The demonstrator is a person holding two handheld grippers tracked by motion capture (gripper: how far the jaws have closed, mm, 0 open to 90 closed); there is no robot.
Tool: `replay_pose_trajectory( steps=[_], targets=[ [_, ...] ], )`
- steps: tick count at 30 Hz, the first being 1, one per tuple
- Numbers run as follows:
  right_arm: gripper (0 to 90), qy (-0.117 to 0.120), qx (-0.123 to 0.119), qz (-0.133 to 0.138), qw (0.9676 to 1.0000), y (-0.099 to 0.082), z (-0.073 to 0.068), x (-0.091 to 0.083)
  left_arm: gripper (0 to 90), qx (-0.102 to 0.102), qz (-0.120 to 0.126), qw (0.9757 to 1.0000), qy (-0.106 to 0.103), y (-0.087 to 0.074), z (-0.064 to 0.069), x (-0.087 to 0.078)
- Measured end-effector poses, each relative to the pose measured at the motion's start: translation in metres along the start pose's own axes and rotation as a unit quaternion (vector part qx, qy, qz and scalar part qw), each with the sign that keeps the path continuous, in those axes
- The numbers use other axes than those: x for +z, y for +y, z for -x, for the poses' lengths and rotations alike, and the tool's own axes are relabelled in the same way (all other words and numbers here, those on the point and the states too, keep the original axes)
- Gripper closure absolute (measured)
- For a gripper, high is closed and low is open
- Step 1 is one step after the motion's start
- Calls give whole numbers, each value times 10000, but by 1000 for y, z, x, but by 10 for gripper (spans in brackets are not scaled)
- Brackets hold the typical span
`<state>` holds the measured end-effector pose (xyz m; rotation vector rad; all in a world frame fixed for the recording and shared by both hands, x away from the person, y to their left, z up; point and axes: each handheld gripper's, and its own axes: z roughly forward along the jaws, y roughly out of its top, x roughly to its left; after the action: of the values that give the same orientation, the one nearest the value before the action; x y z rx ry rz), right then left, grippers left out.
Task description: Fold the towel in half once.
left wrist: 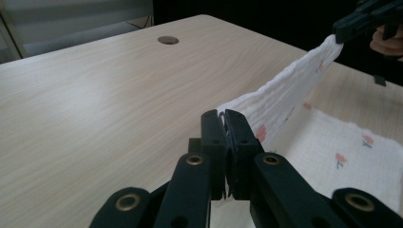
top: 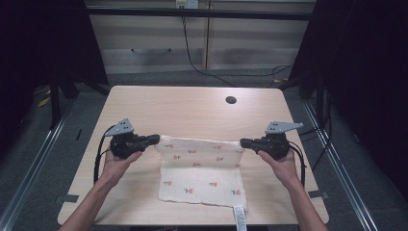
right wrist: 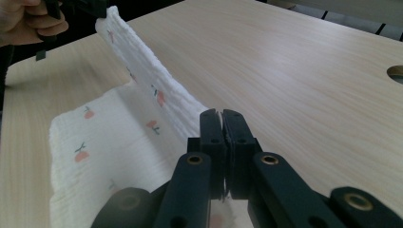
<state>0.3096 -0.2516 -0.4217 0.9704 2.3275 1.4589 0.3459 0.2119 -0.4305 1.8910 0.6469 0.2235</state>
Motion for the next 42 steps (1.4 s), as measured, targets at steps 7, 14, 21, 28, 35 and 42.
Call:
replay_pose_trajectory(
  steps=[7, 14, 21, 28, 35, 42],
  targets=[
    [882, 103, -91, -1, 9999, -11, -18, -10, 879, 4, -15, 10000, -78, -10, 9, -8],
    [882, 167, -105, -77, 9998, -20, -28, -13, 879, -19, -47, 9999, -145, -18, 15, -14],
    [882, 208, -50, -182, 9996, -33, -35, -11, 879, 23, -176, 9996, -209, -29, 24, -17],
    [882, 260, 12, -281, 9993, -46, -43, -12, 879, 32, -342, 9989, -307, -39, 29, -19],
    [882, 239, -9, -324, 9992, -50, -52, -19, 879, 78, -331, 9986, -398, -42, 40, -26],
    [881, 291, 29, -371, 9989, -57, -56, -21, 877, 59, -493, 9976, -486, -57, 46, -28]
  ],
)
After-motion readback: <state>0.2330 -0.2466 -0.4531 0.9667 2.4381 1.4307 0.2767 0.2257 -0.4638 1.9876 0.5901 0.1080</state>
